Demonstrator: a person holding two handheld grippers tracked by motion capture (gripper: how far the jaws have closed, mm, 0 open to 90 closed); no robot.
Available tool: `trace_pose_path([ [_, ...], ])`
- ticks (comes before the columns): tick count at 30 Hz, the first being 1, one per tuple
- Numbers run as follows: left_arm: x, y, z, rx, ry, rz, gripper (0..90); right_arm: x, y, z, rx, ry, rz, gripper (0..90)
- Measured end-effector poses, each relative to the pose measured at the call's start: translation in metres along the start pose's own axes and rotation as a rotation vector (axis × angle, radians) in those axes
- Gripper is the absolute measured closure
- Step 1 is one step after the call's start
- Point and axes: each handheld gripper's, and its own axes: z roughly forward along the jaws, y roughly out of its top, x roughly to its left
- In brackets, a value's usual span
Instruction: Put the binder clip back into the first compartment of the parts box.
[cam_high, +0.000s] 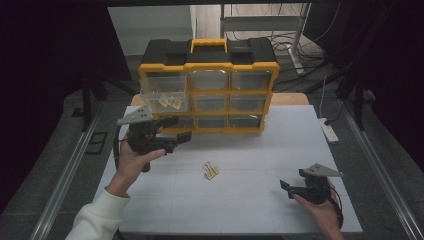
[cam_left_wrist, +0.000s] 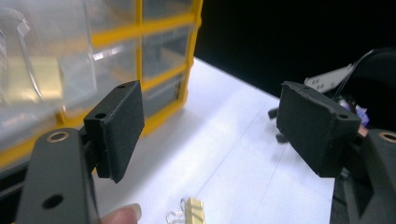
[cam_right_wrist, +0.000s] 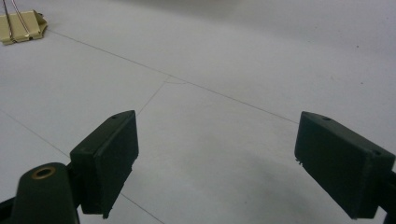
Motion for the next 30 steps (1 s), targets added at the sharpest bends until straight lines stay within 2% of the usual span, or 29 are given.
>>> trace_pose_path([
  [6, 0.001, -0.014, 0.018, 0.076, 0.012, -0.014, 24.4, 0.000, 0.000, 0.000, -0.002, 0.006, -0.003, 13.8],
  [11, 0.002, -0.025, 0.037, 0.128, 0.002, -0.028, 24.5, 0.000, 0.000, 0.000, -0.006, 0.013, 0.001, 13.8],
  [19, 0.001, -0.035, 0.064, 0.208, -0.004, -0.035, 24.5, 0.000, 0.000, 0.000, -0.010, 0.018, -0.001, 13.8],
  [25, 0.001, -0.043, 0.085, 0.277, -0.006, -0.024, 24.3, 0.000, 0.000, 0.000, -0.009, 0.018, -0.005, 13.8],
  [30, 0.005, -0.049, 0.100, 0.319, -0.009, -0.044, 23.9, 0.001, 0.000, 0.000, -0.007, 0.018, -0.003, 13.8],
])
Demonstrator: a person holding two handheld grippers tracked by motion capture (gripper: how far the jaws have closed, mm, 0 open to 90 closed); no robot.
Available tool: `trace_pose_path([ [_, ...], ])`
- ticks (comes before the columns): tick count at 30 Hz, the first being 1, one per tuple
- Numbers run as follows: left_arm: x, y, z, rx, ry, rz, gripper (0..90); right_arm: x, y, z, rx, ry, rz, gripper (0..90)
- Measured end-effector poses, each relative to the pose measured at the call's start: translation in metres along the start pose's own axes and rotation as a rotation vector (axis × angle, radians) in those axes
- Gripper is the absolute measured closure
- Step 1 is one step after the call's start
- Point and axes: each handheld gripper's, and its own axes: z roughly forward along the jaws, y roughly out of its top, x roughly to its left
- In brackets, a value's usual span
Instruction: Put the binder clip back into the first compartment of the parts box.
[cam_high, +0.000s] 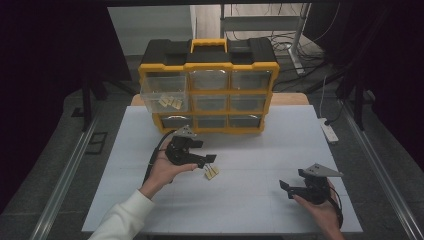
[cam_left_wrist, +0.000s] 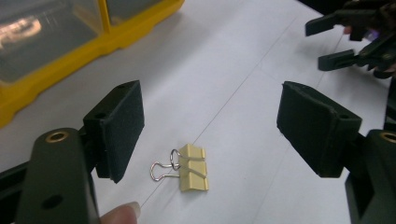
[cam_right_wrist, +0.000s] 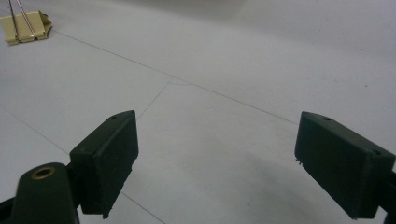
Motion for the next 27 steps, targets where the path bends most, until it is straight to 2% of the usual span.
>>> trace_pose_path([
  [7, 0.005, -0.003, 0.020, 0.057, -0.005, -0.020, 23.4, 0.000, 0.000, 0.001, 0.003, 0.001, 0.000, 13.9],
  [11, 0.007, -0.006, 0.031, 0.106, -0.004, -0.028, 22.4, 0.000, 0.000, 0.001, 0.003, 0.000, -0.003, 13.9],
  [16, 0.011, -0.012, 0.037, 0.138, -0.008, -0.042, 22.1, 0.000, 0.000, 0.001, 0.006, -0.002, -0.003, 13.9],
  [19, 0.019, -0.018, 0.044, 0.176, -0.009, -0.068, 22.2, 0.000, 0.000, 0.001, 0.006, 0.001, -0.002, 13.9],
  [23, 0.023, -0.022, 0.049, 0.196, -0.016, -0.085, 22.6, 0.000, 0.000, 0.001, 0.006, 0.001, 0.000, 13.9],
  [27, 0.026, -0.027, 0.054, 0.220, -0.034, -0.099, 26.7, 0.000, -0.001, 0.001, 0.010, -0.002, -0.002, 14.0],
])
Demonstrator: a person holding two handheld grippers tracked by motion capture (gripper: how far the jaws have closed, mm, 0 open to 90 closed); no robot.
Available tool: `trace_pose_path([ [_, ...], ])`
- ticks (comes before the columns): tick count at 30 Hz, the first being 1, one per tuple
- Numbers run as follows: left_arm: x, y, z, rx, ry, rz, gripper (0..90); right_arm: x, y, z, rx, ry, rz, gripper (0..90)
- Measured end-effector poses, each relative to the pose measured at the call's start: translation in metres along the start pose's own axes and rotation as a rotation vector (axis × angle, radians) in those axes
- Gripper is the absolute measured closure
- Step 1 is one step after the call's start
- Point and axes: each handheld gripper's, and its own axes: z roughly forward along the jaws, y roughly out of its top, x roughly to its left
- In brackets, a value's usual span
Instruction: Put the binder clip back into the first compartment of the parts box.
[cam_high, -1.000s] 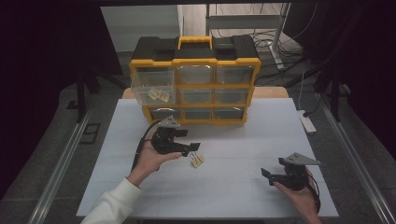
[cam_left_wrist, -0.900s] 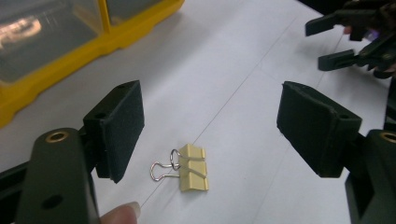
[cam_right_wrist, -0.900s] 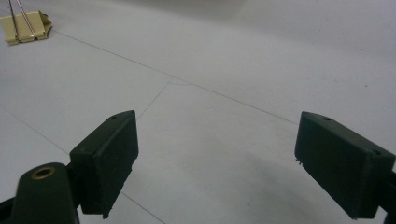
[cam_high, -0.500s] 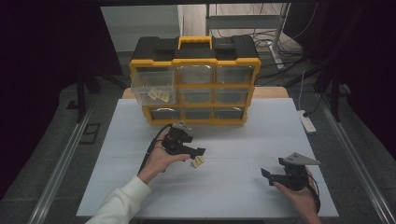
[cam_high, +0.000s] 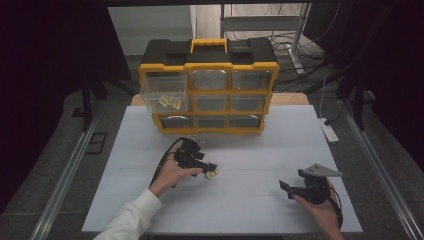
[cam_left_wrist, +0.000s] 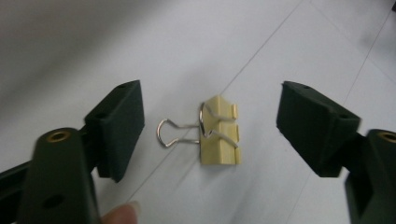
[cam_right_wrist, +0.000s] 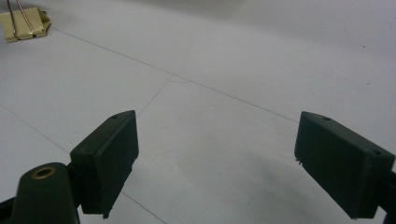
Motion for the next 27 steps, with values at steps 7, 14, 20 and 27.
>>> trace_pose_path([
  [7, 0.002, -0.003, 0.005, 0.032, -0.033, -0.008, 50.7, 0.000, 0.000, -0.001, -0.003, 0.003, 0.002, 14.1],
  [14, 0.005, -0.005, 0.003, 0.004, -0.115, -0.018, 83.0, 0.000, 0.000, -0.001, 0.000, -0.004, 0.000, 14.1],
  [20, 0.000, -0.005, 0.001, 0.000, -0.130, 0.005, 88.5, 0.000, 0.000, 0.000, 0.001, -0.005, 0.000, 14.2],
  [27, -0.004, -0.004, -0.009, -0.051, -0.129, 0.027, 88.6, -0.001, 0.000, 0.000, -0.003, 0.000, 0.004, 14.4],
])
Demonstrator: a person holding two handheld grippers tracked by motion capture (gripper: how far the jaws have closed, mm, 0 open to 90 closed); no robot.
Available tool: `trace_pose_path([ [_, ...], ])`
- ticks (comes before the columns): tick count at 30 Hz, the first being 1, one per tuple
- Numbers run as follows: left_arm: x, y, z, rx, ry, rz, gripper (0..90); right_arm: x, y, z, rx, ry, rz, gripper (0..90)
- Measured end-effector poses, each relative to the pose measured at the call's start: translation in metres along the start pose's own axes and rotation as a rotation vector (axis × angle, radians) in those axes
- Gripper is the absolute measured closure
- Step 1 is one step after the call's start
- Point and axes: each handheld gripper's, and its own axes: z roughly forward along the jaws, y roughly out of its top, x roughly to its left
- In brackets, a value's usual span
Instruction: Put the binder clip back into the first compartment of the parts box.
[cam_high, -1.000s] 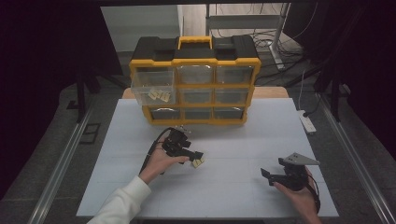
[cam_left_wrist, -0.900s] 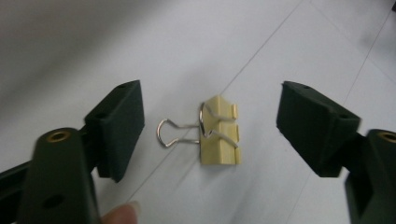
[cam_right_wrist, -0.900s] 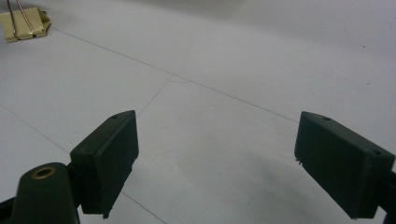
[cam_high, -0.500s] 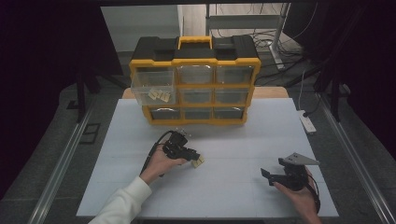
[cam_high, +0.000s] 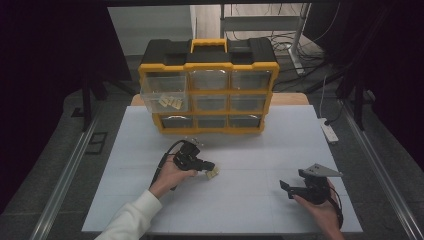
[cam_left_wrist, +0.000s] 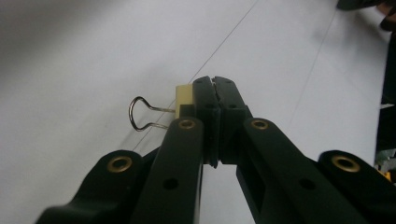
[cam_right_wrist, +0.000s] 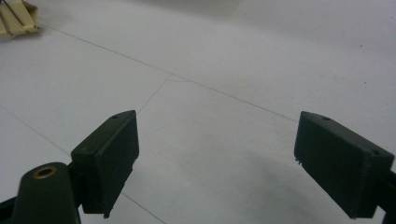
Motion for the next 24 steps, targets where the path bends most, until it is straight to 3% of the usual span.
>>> trace_pose_path([
  [8, -0.017, 0.002, -0.030, -0.123, 0.023, 0.066, 88.6, 0.000, 0.000, 0.000, 0.002, -0.005, -0.003, 14.4],
  [16, -0.030, 0.007, -0.058, -0.241, 0.026, 0.084, 88.6, 0.001, 0.000, 0.000, 0.004, -0.006, -0.001, 14.4],
  [24, -0.045, 0.016, -0.081, -0.324, 0.024, 0.113, 88.6, 0.001, 0.000, 0.000, 0.003, -0.005, 0.000, 14.4],
])
